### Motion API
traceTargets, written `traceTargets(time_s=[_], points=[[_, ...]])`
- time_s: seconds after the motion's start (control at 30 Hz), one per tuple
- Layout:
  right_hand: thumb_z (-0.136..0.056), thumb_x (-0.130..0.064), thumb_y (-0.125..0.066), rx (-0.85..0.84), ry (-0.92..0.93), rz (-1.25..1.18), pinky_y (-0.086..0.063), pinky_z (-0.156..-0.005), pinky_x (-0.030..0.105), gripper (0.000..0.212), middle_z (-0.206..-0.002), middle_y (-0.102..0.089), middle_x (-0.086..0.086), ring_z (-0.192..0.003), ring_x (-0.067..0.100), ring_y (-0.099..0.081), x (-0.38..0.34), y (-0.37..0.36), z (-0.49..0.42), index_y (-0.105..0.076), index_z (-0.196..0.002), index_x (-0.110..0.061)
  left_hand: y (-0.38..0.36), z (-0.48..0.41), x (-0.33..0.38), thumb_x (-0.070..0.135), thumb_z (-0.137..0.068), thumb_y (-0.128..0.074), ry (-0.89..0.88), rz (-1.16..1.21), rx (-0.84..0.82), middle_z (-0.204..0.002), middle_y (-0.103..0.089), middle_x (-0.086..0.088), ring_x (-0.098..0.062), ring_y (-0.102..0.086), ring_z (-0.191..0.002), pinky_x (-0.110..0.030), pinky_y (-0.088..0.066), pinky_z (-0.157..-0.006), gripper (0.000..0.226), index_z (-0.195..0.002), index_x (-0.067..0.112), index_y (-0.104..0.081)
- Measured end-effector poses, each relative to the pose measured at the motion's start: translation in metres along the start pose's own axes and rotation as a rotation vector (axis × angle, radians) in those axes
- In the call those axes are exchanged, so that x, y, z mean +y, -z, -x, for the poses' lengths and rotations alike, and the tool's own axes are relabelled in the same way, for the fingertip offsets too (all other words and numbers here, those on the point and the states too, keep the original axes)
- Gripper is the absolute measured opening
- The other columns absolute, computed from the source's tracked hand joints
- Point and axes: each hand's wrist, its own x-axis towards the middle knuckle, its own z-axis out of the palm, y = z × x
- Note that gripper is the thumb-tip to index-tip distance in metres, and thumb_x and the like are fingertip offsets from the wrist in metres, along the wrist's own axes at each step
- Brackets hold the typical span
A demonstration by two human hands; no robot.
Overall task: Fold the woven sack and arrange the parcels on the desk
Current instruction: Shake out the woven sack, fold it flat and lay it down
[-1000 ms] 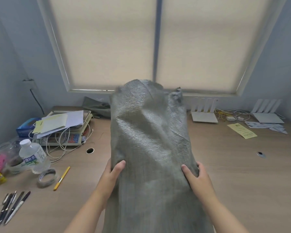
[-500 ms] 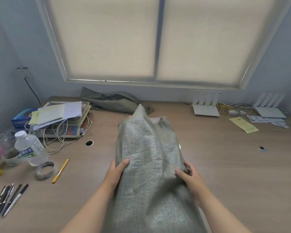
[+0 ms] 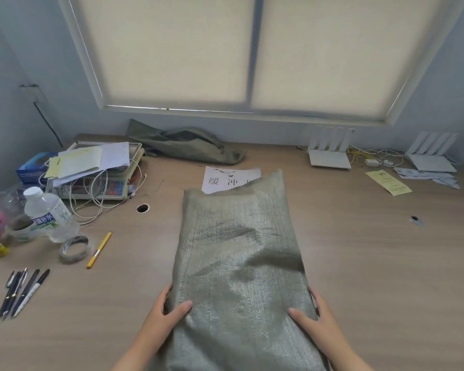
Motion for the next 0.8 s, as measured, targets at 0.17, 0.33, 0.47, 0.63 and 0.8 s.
traceTargets(time_s=[0.17,0.33,0.47,0.63,0.8], points=[[-0.037,-0.081,-0.083,-0.054,-0.043,-0.129,-0.049,-0.098,0.027,0.121,-0.13,-0.065,-0.011,-0.112,0.0,-0.065,0.016,-0.009,0.016,-0.048,-0.141,-0.03,0.007,0.009,-0.029,0.072,-0.038,-0.09,0.102,0.044,-0.006,-0.13,-0.065,0.007,-0.011,-0.068,-0.111,-0.038,-0.054,-0.099,0.123,-0.144,0.031,-0.044],[-0.026,-0.083,-0.082,-0.03,-0.189,-0.186,-0.049,-0.105,0.045,0.128,-0.123,-0.065,-0.005,-0.111,0.015,-0.066,0.021,-0.019,0.02,-0.046,-0.135,-0.027,0.013,0.008,-0.052,0.065,-0.043,-0.093,0.199,0.132,-0.017,-0.129,-0.067,-0.003,-0.017,-0.071,-0.109,-0.043,-0.053,-0.101,0.122,-0.146,0.02,-0.045],[-0.026,-0.076,-0.086,-0.035,-0.262,-0.252,-0.055,-0.096,0.05,0.128,-0.117,-0.065,0.006,-0.101,0.025,-0.07,0.003,-0.015,0.023,-0.045,-0.131,-0.014,0.009,0.022,-0.025,0.065,-0.032,-0.093,0.242,0.178,0.055,-0.113,-0.074,-0.008,-0.024,-0.074,-0.098,-0.046,-0.056,-0.094,0.116,-0.131,0.024,-0.051],[-0.002,-0.072,-0.087,-0.068,-0.198,-0.401,-0.057,-0.068,0.035,0.143,-0.112,-0.062,0.016,-0.09,0.028,-0.068,-0.028,-0.003,0.032,-0.045,-0.122,-0.006,0.007,0.041,0.012,0.027,-0.076,-0.086,0.155,0.248,0.108,-0.1,-0.072,-0.017,-0.027,-0.071,-0.081,-0.036,-0.054,-0.07,0.064,-0.129,0.012,-0.054],[-0.032,-0.04,-0.099,-0.236,-0.153,-0.659,-0.061,-0.065,0.038,0.123,-0.121,-0.068,0.025,-0.094,0.037,-0.074,-0.054,0.009,0.035,-0.046,-0.14,-0.012,0.022,0.056,0.035,0.037,-0.03,-0.103,0.071,0.34,-0.116,-0.113,-0.075,-0.015,-0.031,-0.074,-0.097,-0.038,-0.06,-0.075,0.112,-0.13,0.023,-0.054]])
